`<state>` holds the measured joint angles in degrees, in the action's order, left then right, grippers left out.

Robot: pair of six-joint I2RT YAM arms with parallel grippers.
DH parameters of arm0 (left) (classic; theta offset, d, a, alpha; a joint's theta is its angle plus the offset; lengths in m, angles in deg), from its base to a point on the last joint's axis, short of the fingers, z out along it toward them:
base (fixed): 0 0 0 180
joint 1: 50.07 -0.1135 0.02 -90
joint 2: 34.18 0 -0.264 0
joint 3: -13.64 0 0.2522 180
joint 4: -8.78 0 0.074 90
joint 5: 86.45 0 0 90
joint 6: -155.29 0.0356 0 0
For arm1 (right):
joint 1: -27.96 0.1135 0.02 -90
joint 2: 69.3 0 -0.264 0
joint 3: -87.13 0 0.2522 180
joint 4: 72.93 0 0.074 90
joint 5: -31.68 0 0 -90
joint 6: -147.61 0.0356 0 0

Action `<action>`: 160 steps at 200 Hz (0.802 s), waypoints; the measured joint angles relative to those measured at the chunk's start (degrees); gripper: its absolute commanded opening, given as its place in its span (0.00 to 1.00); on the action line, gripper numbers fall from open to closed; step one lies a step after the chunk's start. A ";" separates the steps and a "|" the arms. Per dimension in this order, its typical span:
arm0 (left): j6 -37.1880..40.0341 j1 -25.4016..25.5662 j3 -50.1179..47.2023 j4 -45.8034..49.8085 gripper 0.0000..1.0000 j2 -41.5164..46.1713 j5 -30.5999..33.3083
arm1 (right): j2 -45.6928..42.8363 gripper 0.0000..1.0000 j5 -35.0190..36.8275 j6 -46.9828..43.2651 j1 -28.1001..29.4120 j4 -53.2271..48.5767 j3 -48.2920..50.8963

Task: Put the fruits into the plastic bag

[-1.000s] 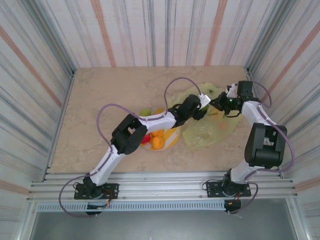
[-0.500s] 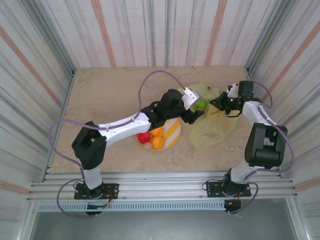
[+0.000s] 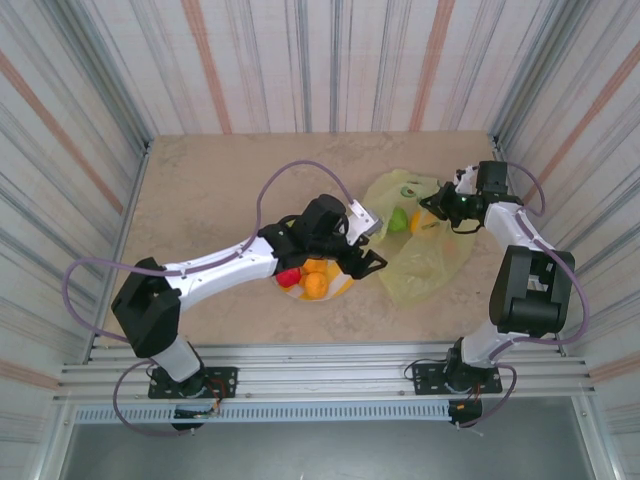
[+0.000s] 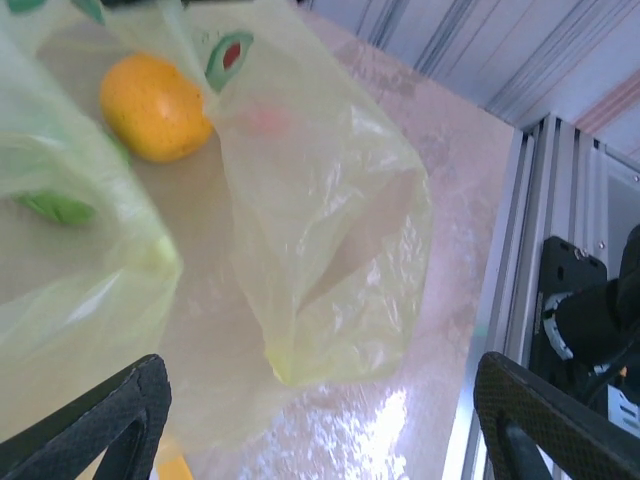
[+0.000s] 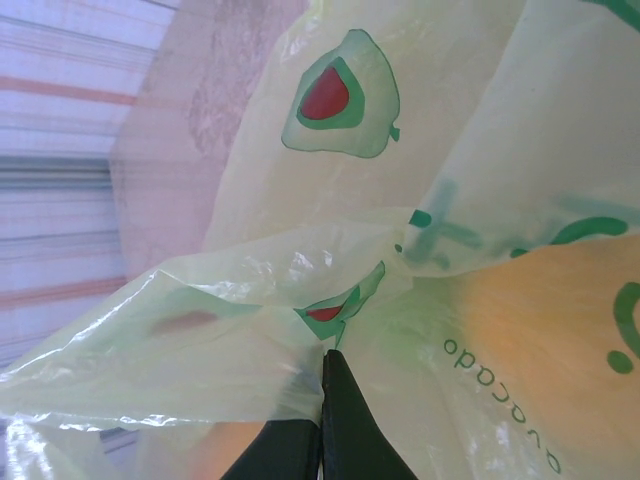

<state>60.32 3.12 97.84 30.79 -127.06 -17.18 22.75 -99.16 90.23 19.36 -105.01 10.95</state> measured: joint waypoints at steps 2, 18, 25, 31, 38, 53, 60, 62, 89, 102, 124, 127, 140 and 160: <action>-0.02 -0.02 -0.04 0.26 0.83 0.04 -0.24 | 0.00 0.00 -0.02 -0.02 0.00 0.00 0.00; 0.00 -0.11 -0.98 1.75 0.83 1.42 -3.06 | -0.02 0.00 -0.07 0.15 0.33 0.33 0.00; -0.02 -0.13 -1.84 2.49 0.84 2.71 -4.50 | -0.02 0.00 -0.09 0.20 0.57 0.39 0.00; -0.04 -0.28 -2.64 3.10 0.84 4.02 -5.53 | -0.02 0.00 -0.13 0.22 0.81 0.39 0.00; -0.28 -0.44 -4.07 3.61 0.84 6.19 -6.58 | -0.07 0.00 -0.20 0.22 1.11 0.39 0.00; -1.53 -1.44 -7.69 4.22 0.84 11.41 -7.06 | -0.22 0.00 -0.24 0.22 1.53 0.39 0.00; -2.73 -2.73 -9.66 4.61 0.84 14.36 -6.60 | -0.31 0.00 -0.42 0.22 1.75 0.48 0.00; -2.99 -3.19 -10.21 4.87 0.84 15.23 -6.27 | -0.33 0.00 -0.44 0.22 1.79 0.50 0.00; -8.26 -12.68 -14.16 7.74 0.87 22.82 0.50 | -0.83 0.00 -0.83 0.22 1.86 1.25 0.42; -10.01 -17.88 -14.78 8.59 0.91 23.54 4.17 | -1.27 0.00 -0.85 0.22 1.90 1.64 0.81; -10.99 -24.41 -14.56 8.66 0.98 20.17 8.35 | -1.42 0.00 -0.90 0.26 2.23 2.25 0.83; -11.02 -24.98 -14.36 8.72 0.98 19.26 8.63 | -1.42 0.00 -0.94 0.26 2.27 2.29 0.83; -11.06 -27.08 -12.31 9.70 0.99 14.01 9.51 | -1.42 0.00 -1.14 0.37 2.45 2.54 0.83; -10.40 -28.28 -7.06 11.21 0.99 4.31 10.10 | -1.44 0.00 -1.25 0.37 2.60 2.67 0.83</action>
<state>49.92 -25.16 90.78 42.00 -122.75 -7.08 21.31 -100.40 90.61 21.96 -102.35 11.78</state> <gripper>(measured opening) 0.985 0.047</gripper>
